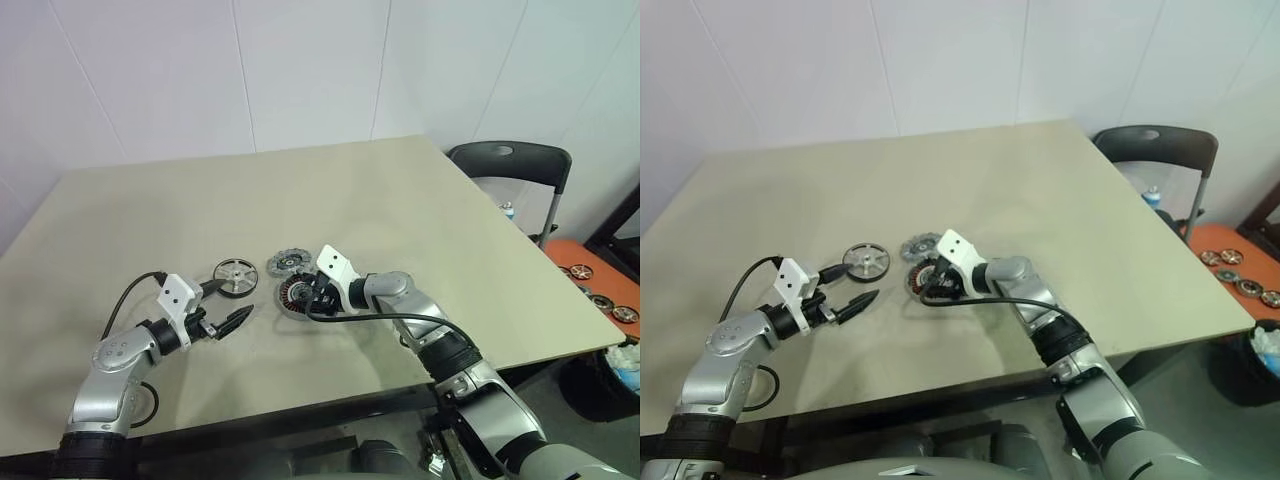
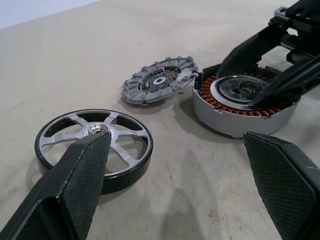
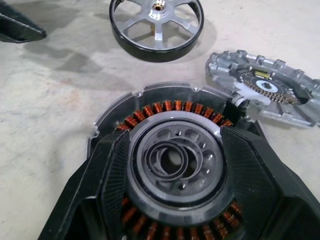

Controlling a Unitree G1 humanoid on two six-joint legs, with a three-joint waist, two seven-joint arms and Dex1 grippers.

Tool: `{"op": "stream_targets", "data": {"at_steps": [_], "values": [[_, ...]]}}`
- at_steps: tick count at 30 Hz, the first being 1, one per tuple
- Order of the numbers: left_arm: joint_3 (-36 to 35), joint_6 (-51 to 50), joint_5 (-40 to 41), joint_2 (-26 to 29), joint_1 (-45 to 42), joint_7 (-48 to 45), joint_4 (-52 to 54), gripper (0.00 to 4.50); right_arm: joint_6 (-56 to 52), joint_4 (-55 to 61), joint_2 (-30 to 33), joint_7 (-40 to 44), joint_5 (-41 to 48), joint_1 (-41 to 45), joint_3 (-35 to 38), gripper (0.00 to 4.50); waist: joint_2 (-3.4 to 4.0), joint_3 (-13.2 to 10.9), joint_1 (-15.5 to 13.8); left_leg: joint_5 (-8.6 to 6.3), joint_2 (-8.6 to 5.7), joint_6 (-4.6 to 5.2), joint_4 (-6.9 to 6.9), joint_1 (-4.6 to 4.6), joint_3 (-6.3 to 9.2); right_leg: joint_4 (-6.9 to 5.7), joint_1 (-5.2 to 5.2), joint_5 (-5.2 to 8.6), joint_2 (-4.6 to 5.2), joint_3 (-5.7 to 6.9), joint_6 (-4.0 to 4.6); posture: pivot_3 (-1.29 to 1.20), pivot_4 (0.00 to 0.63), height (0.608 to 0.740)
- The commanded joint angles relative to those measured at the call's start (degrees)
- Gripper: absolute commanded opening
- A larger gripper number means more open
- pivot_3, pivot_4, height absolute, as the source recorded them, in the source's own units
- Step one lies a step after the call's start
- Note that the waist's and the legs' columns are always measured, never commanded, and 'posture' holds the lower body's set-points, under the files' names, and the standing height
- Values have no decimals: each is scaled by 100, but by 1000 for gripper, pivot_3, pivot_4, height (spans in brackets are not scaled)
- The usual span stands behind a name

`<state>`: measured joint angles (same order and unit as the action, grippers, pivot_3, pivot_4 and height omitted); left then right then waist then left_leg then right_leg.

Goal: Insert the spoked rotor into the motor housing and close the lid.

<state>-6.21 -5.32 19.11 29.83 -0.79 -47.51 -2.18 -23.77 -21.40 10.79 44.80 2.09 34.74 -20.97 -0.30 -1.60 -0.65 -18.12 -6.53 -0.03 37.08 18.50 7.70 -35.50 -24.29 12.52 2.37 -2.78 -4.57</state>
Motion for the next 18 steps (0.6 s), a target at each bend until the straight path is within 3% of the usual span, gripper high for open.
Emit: {"op": "stream_targets", "data": {"at_steps": [1, 18], "values": [[-20, 119, -21, 15, -109, -10, 74, 4500, 124, -237, -68, -308, -102, 148, 196, 3028, 0, 0, 1, 0, 0, -1, 0, -1, 0, 0, 1, 0, 0, 0, 0, 0, 0, 740], [-12, 105, -4, 36, -115, -12, 87, 4500, 331, -609, -61, -451, -56, 308, 344, 3028, 0, 0, -15, 3, -1, -5, 5, -5, 1, -3, 9, -1, 0, 1, 3, 0, 0, 740]]}}
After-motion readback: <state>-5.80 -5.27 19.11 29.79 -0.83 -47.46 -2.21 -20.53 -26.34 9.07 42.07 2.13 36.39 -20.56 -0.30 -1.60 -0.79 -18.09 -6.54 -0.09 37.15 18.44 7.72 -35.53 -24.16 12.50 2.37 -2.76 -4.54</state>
